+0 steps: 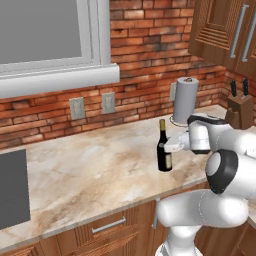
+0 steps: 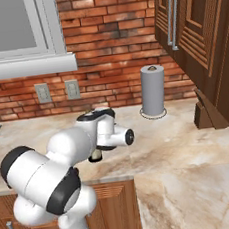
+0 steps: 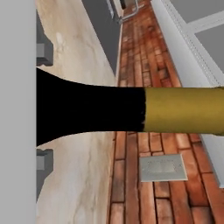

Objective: There is a wine glass and glass cup on the dining counter. Place the wine bottle next to the wine glass and the juice bottle next to the glass cup.

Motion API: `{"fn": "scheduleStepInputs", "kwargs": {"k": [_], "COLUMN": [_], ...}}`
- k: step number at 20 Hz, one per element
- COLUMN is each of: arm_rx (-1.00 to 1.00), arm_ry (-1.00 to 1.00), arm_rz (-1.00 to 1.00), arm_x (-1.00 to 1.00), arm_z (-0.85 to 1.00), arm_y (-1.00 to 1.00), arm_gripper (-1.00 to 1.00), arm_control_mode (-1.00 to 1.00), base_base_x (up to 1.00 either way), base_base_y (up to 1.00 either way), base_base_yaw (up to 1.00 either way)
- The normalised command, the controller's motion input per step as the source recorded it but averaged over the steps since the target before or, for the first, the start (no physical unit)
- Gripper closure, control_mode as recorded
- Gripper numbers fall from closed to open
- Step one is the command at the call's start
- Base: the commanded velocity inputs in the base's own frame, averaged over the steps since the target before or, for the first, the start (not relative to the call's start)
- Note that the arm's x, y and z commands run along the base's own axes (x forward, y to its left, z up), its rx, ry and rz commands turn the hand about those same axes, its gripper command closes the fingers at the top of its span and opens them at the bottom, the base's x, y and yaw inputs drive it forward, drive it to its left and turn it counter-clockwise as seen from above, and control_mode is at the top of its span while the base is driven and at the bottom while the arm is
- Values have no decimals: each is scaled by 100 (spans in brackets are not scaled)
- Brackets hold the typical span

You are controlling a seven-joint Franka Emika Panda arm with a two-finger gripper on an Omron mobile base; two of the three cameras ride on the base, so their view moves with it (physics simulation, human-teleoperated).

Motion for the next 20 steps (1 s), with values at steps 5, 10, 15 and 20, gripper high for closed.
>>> {"fn": "scheduleStepInputs", "kwargs": {"k": [5,10,15,20], "arm_rx": [0,0,0,0], "arm_ry": [-3,-1,0,0], "arm_rz": [0,0,-1,0], "arm_x": [-11,-34,-29,-28], "arm_z": [-6,18,39,46], "arm_y": [-7,0,6,11], "arm_gripper": [100,100,100,100], "arm_control_mode": [-100,-100,-100,-100], "base_base_x": [0,0,0,0], "base_base_y": [0,0,0,0], "base_base_yaw": [0,0,0,0]}}
